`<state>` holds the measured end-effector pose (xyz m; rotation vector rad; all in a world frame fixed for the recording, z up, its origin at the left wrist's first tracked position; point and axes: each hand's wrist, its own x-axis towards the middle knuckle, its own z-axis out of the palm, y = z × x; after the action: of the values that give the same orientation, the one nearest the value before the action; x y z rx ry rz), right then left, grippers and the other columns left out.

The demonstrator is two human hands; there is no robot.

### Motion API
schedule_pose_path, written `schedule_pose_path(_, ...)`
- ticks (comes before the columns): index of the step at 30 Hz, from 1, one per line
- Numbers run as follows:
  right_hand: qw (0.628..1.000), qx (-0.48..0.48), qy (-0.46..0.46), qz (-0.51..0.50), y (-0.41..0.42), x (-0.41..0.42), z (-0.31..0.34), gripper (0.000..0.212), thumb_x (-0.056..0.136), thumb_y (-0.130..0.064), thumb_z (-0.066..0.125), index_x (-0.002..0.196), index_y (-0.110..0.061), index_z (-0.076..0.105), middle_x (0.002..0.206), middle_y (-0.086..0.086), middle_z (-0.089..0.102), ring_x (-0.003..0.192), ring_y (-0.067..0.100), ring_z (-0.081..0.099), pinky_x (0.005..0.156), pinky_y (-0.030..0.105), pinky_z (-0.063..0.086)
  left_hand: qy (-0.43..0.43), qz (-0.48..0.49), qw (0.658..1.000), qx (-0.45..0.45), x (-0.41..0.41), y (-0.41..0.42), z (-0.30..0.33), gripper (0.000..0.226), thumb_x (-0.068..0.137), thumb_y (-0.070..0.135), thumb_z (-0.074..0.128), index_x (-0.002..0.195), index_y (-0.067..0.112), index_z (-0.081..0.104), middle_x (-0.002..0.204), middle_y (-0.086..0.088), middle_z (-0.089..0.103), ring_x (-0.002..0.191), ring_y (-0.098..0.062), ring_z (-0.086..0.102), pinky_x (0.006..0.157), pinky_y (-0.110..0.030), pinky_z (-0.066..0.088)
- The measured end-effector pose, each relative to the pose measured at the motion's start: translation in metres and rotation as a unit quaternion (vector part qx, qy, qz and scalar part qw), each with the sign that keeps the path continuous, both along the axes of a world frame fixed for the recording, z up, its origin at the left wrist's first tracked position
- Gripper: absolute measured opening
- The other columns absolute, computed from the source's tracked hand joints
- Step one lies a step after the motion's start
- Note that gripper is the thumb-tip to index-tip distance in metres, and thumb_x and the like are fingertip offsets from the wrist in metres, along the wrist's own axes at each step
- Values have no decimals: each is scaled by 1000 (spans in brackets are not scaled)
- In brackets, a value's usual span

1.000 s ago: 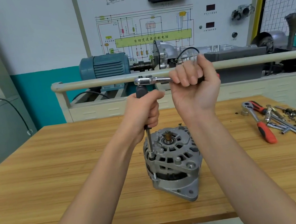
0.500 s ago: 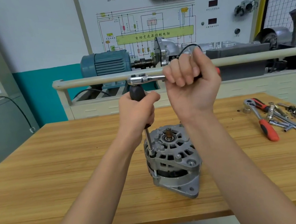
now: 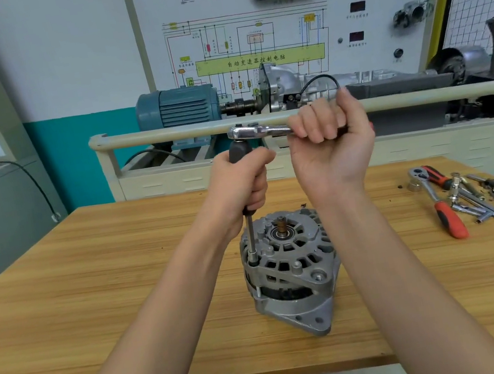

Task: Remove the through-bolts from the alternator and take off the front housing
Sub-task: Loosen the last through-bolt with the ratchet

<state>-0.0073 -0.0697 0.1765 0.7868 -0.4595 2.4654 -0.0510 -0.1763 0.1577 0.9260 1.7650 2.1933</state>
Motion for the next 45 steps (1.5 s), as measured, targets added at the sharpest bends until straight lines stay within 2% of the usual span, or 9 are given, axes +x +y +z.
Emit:
schedule_pose_path(7,911,199,117,-343,-49,19,-7,28,90,-5,45,67,-20,42,50,-1,37,45,13,35,50,33,28,3,148,988,35,9,4,-1,39,84,0,51,53,18,34,40,6,27,33,-10,20,37,-15,19)
schedule_pose_path(13,996,68,50,-35,-10,5,3,53,97,-11,35,45,-15,41,40,-4,33,37,11,30,44,24,31,27,138,989,43,8,1,-6,38,82,-2,58,59,16,35,43,3,28,36,-12,22,39,-19,21)
schedule_pose_path(17,985,-63,-13,161,12,-17,5,54,99,-17,35,45,-14,37,37,-4,31,32,10,30,39,22,29,25,-8,999,24,3,-6,-2,37,84,3,60,54,15,40,42,1,35,36,-15,29,41,-22,28)
schedule_pose_path(21,977,-95,-38,189,11,-27,6,53,100,-17,36,46,-15,36,37,-4,30,31,11,30,36,22,29,-18,-107,994,-31,-4,-9,7,40,79,19,61,46,20,38,38,4,29,32,-11,23,37,-19,24)
schedule_pose_path(28,997,38,9,-68,-12,5,3,52,99,-11,35,47,-15,40,42,-3,33,39,11,31,46,25,33,-35,36,999,-5,1,0,4,51,88,5,52,47,23,28,38,7,22,31,-10,15,37,-15,16)
schedule_pose_path(34,904,217,133,-343,-47,19,-7,27,90,-5,43,67,-19,42,48,-3,38,45,14,35,50,34,27,-18,181,983,29,9,8,1,36,84,8,55,56,19,35,43,4,29,35,-11,21,38,-19,19)
schedule_pose_path(36,923,195,131,-304,-40,17,-6,33,90,-3,43,61,-18,42,46,-3,38,43,14,33,49,33,26,-16,167,985,31,8,6,1,37,83,5,56,57,19,34,42,5,28,35,-11,21,38,-17,18)
schedule_pose_path(40,998,51,31,-23,-9,5,5,52,97,-12,36,45,-15,40,40,-4,33,36,11,30,43,24,29,18,47,998,27,3,-6,-1,39,82,-1,60,56,17,38,42,4,30,35,-12,23,38,-18,23)
schedule_pose_path(45,979,-83,-43,179,11,-16,10,55,100,-18,35,46,-15,33,36,-5,29,30,10,28,37,21,26,10,-146,989,-31,-5,-13,6,37,79,13,59,48,18,39,37,5,28,29,-8,21,36,-18,21)
